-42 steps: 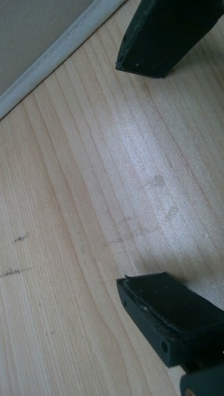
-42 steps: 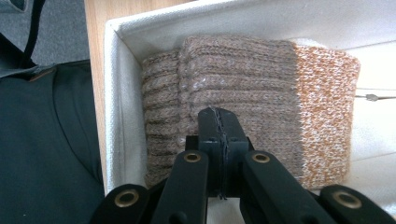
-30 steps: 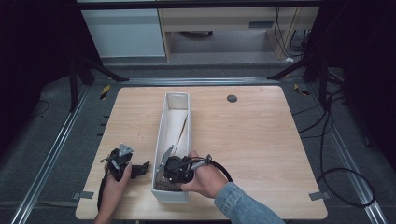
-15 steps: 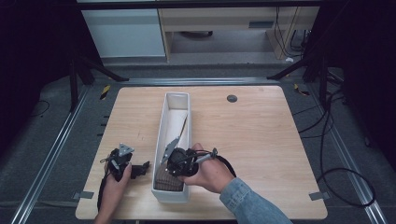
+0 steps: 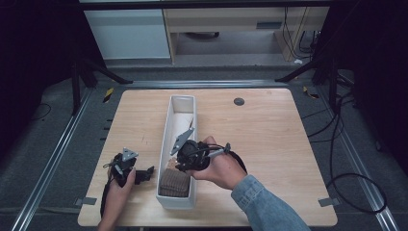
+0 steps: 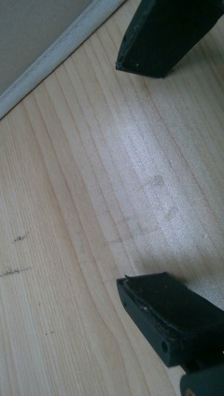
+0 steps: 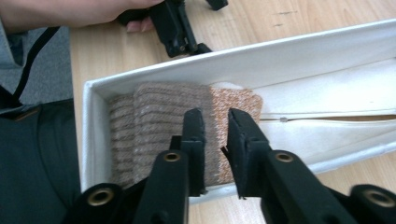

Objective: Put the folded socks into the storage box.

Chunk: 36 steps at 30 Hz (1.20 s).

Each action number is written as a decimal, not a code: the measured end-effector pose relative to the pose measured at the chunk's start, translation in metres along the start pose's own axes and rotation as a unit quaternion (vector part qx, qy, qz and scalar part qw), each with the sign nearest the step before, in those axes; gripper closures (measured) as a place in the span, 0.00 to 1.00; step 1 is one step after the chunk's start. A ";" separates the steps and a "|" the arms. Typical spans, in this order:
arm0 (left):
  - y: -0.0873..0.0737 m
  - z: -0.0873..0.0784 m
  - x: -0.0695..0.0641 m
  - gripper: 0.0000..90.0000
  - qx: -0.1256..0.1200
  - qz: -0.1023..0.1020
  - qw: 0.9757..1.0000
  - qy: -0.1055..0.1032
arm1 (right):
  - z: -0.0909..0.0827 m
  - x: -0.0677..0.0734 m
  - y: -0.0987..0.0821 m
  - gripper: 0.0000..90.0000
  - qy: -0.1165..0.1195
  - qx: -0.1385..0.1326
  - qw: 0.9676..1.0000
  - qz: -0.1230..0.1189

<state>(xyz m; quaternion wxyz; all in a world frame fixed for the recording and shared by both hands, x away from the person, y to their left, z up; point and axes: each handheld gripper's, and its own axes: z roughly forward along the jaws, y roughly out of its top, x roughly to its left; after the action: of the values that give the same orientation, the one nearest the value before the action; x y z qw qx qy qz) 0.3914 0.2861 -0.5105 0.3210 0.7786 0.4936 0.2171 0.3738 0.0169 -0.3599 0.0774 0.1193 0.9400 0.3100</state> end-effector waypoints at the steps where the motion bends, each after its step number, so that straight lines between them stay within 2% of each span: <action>1: 0.000 0.000 0.000 0.00 0.001 0.000 1.000 0.001 | 0.000 -0.001 0.000 0.81 -0.001 -0.001 1.000 0.001; 5: 0.000 0.000 0.000 0.00 0.001 0.000 1.000 0.000 | 0.002 -0.005 -0.001 0.70 -0.013 -0.003 1.000 0.008; 8: 0.000 0.000 0.000 0.00 0.001 0.000 1.000 0.000 | 0.003 -0.009 -0.002 0.59 -0.022 -0.006 1.000 0.016; 12: 0.000 0.000 0.000 0.00 0.001 0.000 1.000 0.000 | 0.002 -0.013 -0.004 0.43 -0.048 -0.019 0.998 0.024; 18: 0.000 0.000 0.000 0.00 0.000 0.000 1.000 0.000 | -0.002 -0.020 -0.006 0.22 -0.080 -0.031 0.995 0.044; 21: 0.000 0.000 0.000 0.00 0.001 0.000 1.000 0.000 | -0.004 -0.023 -0.007 0.16 -0.092 -0.043 0.993 0.057; 29: 0.000 0.000 0.000 0.00 0.001 -0.002 1.000 0.000 | -0.014 -0.036 -0.015 0.09 -0.121 -0.071 0.987 0.079; 31: 0.000 0.000 0.000 0.00 0.001 -0.002 1.000 0.000 | -0.017 -0.039 -0.017 0.08 -0.127 -0.080 0.986 0.076; 33: 0.000 0.000 0.000 0.00 0.001 -0.002 1.000 0.000 | -0.019 -0.039 -0.018 0.07 -0.137 -0.083 0.985 0.064; 36: 0.000 0.000 0.000 0.00 0.001 -0.001 1.000 0.000 | -0.020 -0.039 -0.020 0.06 -0.141 -0.087 0.984 0.061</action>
<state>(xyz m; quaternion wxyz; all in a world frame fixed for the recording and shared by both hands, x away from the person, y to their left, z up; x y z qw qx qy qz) 0.3914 0.2859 -0.5104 0.3204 0.7782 0.4950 0.2163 0.4028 -0.0203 -0.3533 0.2002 0.2119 0.8802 0.3746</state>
